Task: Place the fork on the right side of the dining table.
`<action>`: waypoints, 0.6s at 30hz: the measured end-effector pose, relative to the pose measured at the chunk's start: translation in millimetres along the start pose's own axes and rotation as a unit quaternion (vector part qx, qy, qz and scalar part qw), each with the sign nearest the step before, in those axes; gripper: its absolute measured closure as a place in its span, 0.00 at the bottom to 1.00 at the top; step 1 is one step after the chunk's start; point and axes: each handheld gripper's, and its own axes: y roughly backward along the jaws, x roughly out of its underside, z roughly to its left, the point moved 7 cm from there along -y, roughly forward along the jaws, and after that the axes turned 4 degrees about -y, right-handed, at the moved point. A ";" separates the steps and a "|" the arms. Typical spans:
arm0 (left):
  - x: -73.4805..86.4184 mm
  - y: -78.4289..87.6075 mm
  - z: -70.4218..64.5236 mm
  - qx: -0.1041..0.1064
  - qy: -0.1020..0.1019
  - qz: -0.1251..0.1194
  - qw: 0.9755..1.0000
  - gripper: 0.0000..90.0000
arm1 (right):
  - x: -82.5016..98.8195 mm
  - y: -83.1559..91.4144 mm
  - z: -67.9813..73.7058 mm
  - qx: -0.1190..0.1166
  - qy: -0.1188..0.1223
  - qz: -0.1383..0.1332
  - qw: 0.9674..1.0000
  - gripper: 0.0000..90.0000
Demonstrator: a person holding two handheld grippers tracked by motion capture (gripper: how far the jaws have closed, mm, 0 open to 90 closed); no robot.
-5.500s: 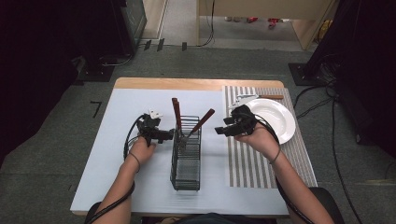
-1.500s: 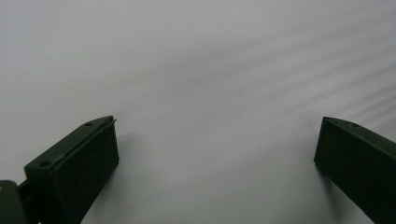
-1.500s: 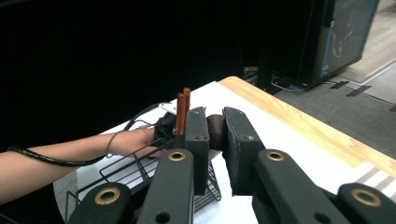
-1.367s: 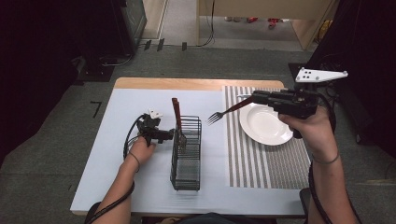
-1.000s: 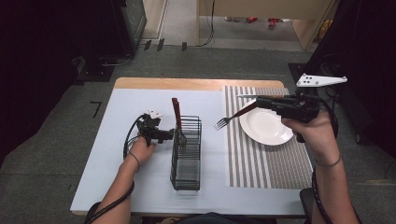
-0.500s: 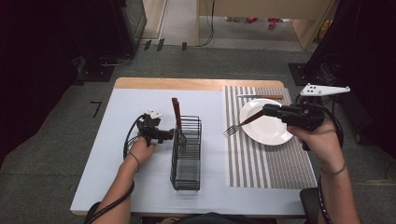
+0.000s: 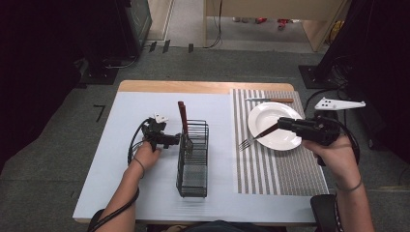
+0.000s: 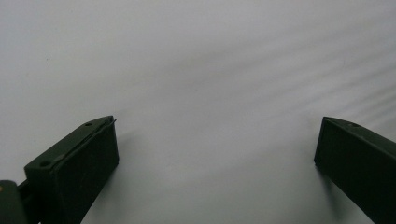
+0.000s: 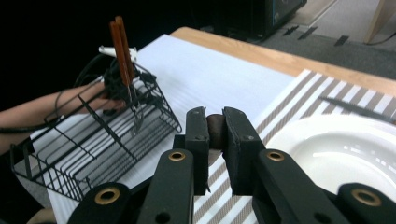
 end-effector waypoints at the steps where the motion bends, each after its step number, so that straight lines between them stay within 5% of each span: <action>1: 0.0 0.0 -0.1 0.000 0.000 0.000 1.000 0.00 | 1.9 -0.3 -0.6 0.001 -0.001 0.001 1.000 0.91; 18: 0.0 0.0 -0.1 0.000 0.000 0.000 1.000 0.00 | 30.1 12.8 -9.5 0.026 -0.020 0.015 0.999 0.90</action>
